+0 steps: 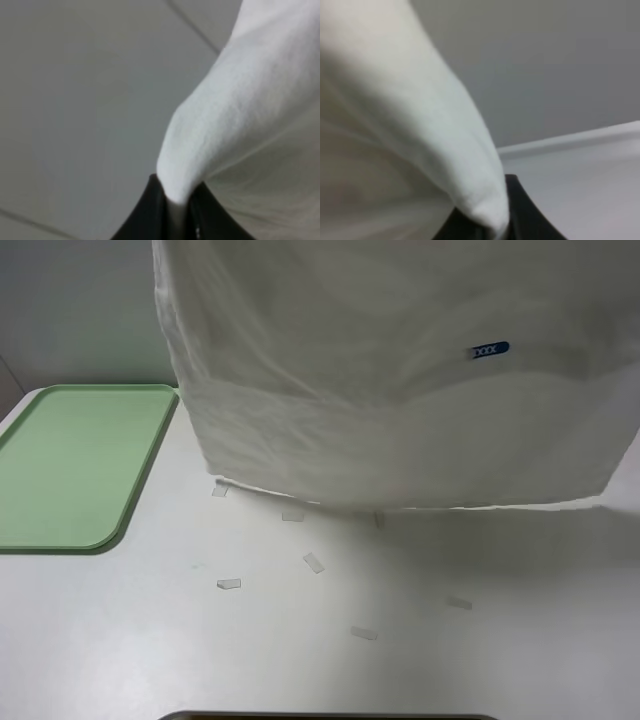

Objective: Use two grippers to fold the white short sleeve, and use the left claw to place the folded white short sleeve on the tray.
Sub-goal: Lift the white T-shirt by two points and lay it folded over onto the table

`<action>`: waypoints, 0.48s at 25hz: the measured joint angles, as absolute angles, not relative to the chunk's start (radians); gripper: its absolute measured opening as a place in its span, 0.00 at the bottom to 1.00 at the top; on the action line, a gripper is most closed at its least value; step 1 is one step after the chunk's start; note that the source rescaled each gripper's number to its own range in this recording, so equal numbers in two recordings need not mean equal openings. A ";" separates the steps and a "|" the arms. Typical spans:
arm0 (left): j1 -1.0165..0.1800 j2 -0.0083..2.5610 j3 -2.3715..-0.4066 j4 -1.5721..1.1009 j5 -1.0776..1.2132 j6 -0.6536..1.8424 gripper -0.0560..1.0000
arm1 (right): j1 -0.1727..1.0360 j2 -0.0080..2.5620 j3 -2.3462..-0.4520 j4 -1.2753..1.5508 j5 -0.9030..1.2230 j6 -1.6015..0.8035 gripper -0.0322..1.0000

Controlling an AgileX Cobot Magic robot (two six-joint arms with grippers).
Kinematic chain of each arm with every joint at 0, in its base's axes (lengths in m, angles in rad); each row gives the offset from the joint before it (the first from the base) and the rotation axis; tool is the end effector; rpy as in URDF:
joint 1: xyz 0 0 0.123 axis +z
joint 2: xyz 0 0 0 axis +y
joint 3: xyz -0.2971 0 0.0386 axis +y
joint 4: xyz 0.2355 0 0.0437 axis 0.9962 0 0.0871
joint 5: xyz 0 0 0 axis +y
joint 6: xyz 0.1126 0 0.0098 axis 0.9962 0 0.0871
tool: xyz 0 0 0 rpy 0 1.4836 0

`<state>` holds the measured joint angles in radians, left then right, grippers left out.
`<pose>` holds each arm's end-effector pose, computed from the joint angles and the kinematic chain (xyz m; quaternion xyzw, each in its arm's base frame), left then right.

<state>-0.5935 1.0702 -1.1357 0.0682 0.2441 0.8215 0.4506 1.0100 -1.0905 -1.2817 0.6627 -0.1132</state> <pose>0.1966 -0.1304 0.4509 0.4942 0.5488 0.1048 0.6661 0.2064 0.0258 0.4529 -0.3993 0.6011 -0.4805 0.4984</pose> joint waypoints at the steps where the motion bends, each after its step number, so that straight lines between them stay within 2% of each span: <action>1: -0.624 1.059 -1.148 0.068 0.266 0.820 0.05 | 0.474 0.982 -1.090 -1.282 0.663 -0.140 0.03; 8: -0.844 0.953 -1.233 0.066 0.329 0.796 0.05 | 0.669 0.787 -1.091 -1.277 0.724 -0.305 0.03; 12: -0.881 0.908 -1.242 0.068 0.355 0.792 0.05 | 0.712 0.735 -1.092 -1.278 0.853 -0.367 0.03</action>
